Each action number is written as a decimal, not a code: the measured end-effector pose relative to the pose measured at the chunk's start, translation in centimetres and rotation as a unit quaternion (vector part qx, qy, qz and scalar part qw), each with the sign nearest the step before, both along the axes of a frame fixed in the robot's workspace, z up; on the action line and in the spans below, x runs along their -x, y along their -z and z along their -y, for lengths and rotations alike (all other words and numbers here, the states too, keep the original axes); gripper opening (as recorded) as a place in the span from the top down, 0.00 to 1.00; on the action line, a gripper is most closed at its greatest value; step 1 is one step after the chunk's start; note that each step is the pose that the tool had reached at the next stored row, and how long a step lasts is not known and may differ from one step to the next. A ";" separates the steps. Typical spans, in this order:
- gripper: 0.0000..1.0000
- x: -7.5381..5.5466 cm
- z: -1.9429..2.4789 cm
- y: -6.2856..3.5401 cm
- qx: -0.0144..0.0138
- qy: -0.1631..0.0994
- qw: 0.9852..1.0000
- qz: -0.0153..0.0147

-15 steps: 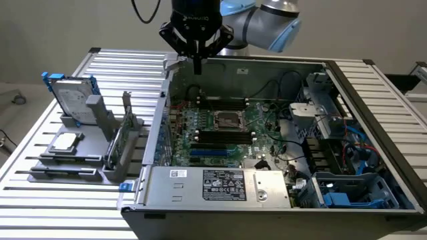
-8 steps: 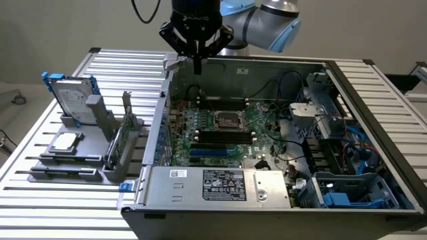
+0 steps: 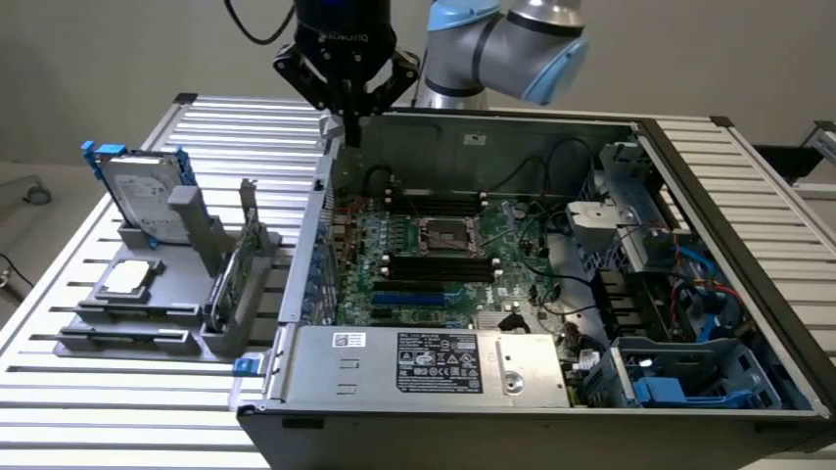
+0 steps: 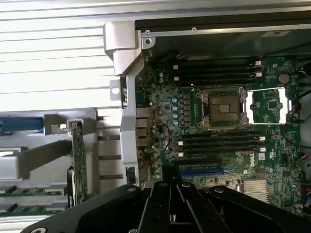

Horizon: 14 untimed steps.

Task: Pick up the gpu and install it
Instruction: 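Reach for the gpu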

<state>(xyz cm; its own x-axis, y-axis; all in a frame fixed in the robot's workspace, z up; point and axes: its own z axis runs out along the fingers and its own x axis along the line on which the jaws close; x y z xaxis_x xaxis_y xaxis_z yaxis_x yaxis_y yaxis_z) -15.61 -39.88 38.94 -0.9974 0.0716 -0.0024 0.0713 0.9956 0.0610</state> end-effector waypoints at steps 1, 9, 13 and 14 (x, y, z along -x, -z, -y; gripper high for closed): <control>0.89 0.5 0.00 0.07 0.000 0.000 1.000 0.000; 0.89 4.1 0.00 0.63 0.000 0.000 1.000 -0.001; 0.89 5.9 0.00 0.91 0.000 0.000 1.000 -0.002; 0.89 6.4 0.00 0.98 0.000 0.000 1.000 -0.003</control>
<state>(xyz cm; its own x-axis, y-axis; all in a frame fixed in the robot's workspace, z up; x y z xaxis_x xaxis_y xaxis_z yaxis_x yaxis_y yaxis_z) -21.97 -39.88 37.96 -0.9974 0.0714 0.0029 0.0714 0.9956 0.0605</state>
